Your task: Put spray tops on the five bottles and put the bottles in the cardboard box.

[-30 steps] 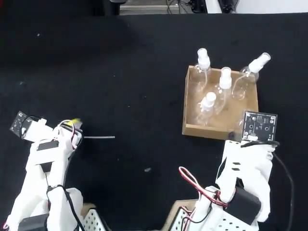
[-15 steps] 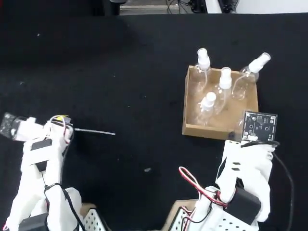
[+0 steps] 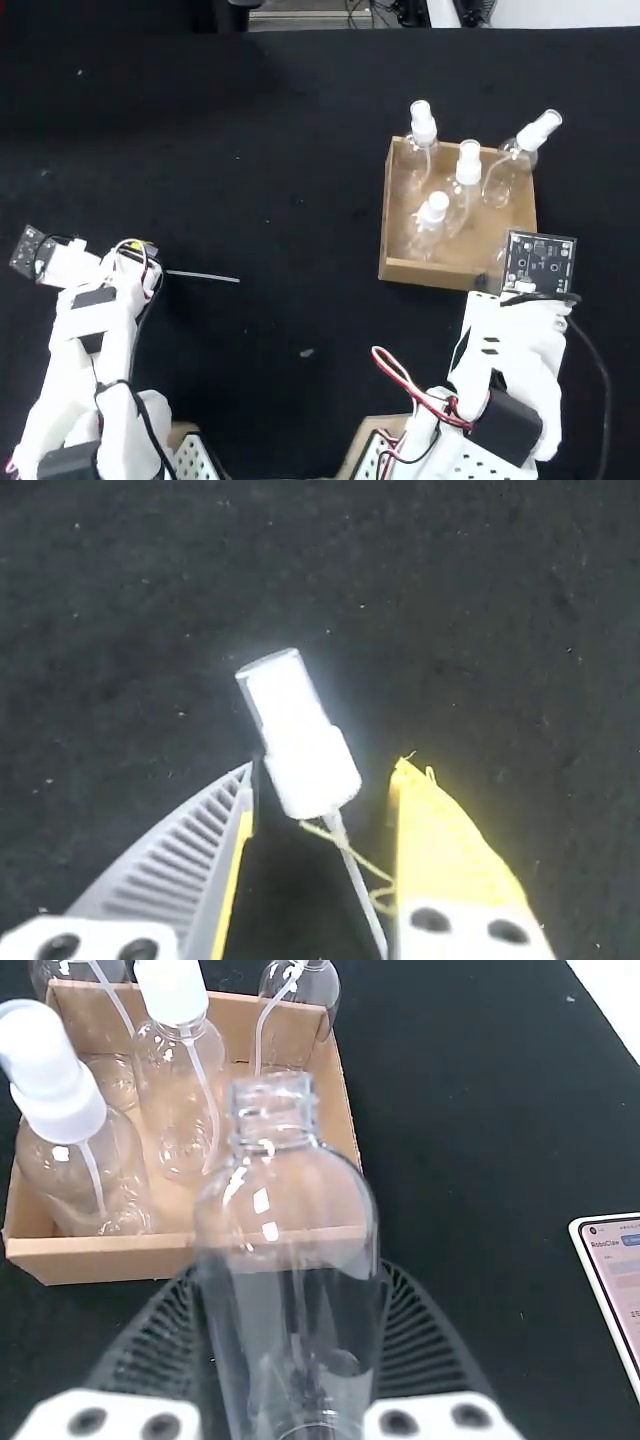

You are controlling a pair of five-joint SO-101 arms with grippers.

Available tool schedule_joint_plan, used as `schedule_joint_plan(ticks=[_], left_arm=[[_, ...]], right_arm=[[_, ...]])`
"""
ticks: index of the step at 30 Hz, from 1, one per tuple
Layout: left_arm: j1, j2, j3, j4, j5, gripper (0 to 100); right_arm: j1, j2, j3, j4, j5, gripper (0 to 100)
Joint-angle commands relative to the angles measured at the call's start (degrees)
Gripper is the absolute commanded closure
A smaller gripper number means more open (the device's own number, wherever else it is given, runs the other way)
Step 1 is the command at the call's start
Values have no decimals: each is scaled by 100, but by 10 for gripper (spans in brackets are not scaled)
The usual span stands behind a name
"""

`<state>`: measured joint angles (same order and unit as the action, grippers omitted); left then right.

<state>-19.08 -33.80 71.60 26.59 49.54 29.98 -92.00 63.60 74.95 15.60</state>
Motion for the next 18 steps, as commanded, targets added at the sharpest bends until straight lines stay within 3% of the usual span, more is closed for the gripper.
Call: schedule_joint_plan(ticks=[1,12,17,18], left_arm=[[48,431,-646,-35,70,800],[-127,1398,-1015,-35,97,808],[-453,1398,-1112,-26,-79,981],[-488,1398,-1147,9,-255,965]], right_arm=[[-9,-57,-40,-132,0,988],[-9,-57,13,-149,9,988],[-9,-57,13,-149,9,988],[-9,-57,13,-149,9,988]])
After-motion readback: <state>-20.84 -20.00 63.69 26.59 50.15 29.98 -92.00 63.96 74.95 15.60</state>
